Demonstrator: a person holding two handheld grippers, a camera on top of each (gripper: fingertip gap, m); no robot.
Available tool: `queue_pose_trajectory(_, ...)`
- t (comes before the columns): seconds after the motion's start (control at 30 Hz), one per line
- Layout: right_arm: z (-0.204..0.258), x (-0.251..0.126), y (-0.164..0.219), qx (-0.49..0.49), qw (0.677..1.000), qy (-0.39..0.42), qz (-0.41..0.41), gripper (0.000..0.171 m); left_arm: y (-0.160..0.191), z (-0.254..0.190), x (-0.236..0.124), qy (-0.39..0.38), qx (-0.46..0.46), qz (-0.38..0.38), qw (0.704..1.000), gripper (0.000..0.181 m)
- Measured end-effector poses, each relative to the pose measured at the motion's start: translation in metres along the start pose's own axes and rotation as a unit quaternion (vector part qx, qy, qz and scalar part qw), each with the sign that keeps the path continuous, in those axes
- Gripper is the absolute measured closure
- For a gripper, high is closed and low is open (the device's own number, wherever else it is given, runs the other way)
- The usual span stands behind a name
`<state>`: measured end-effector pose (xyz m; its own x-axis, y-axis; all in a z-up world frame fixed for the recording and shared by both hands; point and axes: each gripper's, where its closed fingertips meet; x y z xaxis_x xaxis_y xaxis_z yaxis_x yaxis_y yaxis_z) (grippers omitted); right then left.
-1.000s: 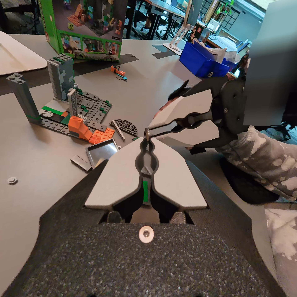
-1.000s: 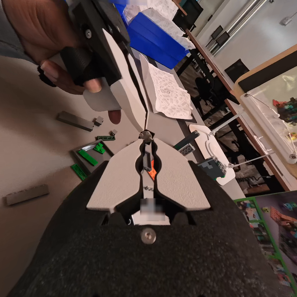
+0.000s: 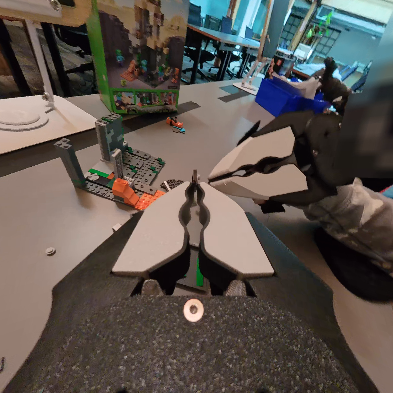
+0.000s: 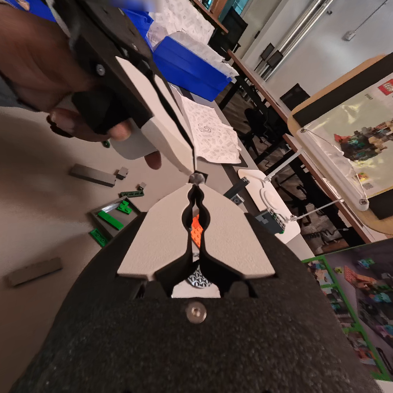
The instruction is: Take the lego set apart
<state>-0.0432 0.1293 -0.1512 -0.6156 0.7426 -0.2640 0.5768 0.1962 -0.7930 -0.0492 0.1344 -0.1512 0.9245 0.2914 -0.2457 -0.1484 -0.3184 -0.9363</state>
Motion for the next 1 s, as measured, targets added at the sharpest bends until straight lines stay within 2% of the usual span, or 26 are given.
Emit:
queue_pose_trajectory(0.17, 0.001, 0.000, -0.002, -0.006, 1.000, -0.001, -0.003, 0.171, -0.003, 0.006, -0.005, -0.001, -0.017, -0.010, 1.000, 0.178)
queue_pose_trajectory(0.53, -0.004, 0.000, -0.004, 0.017, 1.000, 0.011, -0.019, 0.166, -0.001, -0.011, -0.001, 0.015, 0.060, -0.003, 0.998, 0.178)
queue_pose_trajectory(1.0, -0.005, -0.006, -0.014, 0.040, 0.998, 0.000, -0.054, 0.167, -0.011, -0.024, -0.007, 0.043, 0.104, -0.043, 0.993, 0.178)
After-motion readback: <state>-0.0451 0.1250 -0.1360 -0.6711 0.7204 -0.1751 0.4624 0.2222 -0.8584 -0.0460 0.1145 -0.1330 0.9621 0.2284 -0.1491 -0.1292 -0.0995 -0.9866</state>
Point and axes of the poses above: each gripper's, where its closed fingertips meet, x out along the fingers, y out of its underside, z = x × y across the jaws
